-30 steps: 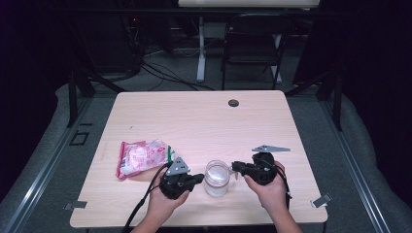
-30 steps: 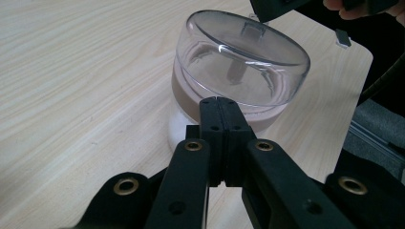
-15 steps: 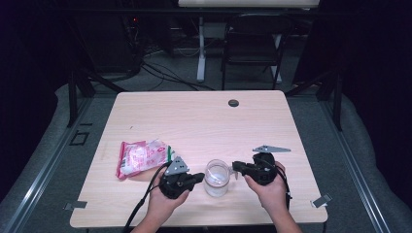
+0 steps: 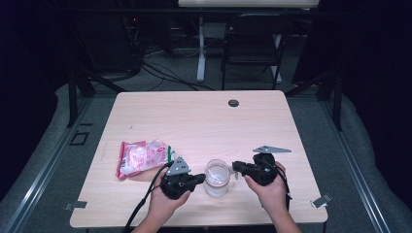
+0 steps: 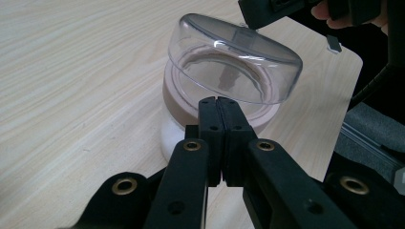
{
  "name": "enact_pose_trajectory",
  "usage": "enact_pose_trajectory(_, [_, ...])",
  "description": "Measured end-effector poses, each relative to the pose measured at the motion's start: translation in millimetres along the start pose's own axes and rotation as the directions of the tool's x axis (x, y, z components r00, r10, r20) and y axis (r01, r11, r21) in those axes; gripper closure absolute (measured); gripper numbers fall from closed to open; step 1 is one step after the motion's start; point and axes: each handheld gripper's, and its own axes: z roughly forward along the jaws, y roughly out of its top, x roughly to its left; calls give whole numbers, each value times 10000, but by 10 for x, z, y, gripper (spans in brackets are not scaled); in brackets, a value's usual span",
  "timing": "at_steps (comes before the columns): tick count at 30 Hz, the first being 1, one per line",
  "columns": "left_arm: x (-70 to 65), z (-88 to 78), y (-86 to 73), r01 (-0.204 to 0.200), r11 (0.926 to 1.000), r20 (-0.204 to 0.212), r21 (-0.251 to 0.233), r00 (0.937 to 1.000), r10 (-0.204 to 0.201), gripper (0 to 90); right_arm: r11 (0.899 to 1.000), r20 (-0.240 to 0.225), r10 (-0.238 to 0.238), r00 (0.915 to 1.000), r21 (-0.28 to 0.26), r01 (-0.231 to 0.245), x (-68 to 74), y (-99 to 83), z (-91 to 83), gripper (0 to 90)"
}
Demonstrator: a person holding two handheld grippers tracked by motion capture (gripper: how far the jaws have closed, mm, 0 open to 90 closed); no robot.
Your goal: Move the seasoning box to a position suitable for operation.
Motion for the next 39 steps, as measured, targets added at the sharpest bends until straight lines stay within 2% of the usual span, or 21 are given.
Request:
enact_pose_trajectory(9, [-18,3,48,-72,9999,144,-117,9999,74,890,9991,117,-412,9991,-3,412,62,-17,-43,750])
enact_pose_trajectory(22, [-55,5,222,-343,9989,207,-324,9992,350,882,9940,-104,-1067,9942,-270,1064,189,-44,-308,634])
enact_pose_trajectory(25, [-62,16,247,-310,9988,170,-379,9994,316,877,9899,-185,-1416,9898,-148,1413,240,-67,-335,597])
enact_pose_trajectory(29, [-69,18,275,-407,9988,117,-289,9991,410,870,9830,-27,-1830,9831,-144,1830,304,-91,-336,547])
enact_pose_trajectory(34, [-74,10,302,-327,9988,66,-358,9994,330,851,9778,-200,-2094,9776,-134,2092,370,-102,-359,504])
enact_pose_trajectory(39, [-83,11,313,-262,9989,23,-383,9997,263,809,9664,-266,-2571,9660,-120,2569,457,-117,-345,459])
